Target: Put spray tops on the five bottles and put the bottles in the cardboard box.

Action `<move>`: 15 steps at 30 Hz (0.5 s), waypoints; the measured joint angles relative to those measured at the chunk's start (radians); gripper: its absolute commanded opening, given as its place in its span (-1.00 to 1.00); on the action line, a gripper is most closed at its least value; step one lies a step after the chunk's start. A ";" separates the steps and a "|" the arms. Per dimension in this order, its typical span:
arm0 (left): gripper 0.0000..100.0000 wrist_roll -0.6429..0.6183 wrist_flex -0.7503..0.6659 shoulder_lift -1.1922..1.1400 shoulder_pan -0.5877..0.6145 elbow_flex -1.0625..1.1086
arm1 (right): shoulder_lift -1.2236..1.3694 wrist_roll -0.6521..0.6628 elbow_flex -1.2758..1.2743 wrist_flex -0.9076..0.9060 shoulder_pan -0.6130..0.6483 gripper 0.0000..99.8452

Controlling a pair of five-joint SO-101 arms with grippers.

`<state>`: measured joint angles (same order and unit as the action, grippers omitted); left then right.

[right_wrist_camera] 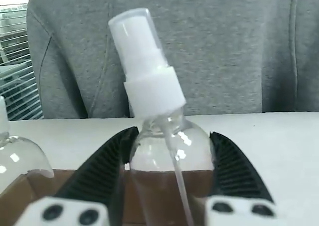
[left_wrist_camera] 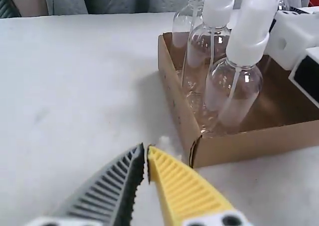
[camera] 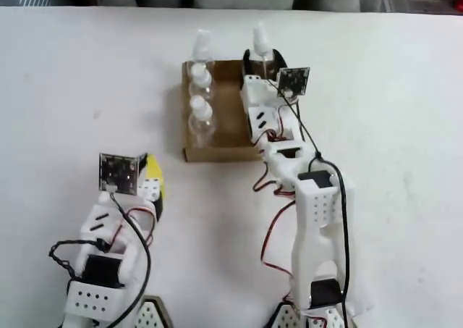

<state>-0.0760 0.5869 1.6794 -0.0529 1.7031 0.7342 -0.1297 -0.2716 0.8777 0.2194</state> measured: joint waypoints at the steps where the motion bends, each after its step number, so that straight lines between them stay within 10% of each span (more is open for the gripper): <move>1: -0.95 0.000 0.000 0.000 0.000 0.000 | 0.000 0.000 0.000 0.000 0.000 -0.75; 15: -0.95 0.000 0.000 0.000 0.000 0.000 | -0.072 0.002 -0.032 -0.164 0.006 -0.46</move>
<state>-0.0760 0.5869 1.6794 -0.0529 1.7031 0.6621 -0.1281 -0.3038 0.7135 0.2256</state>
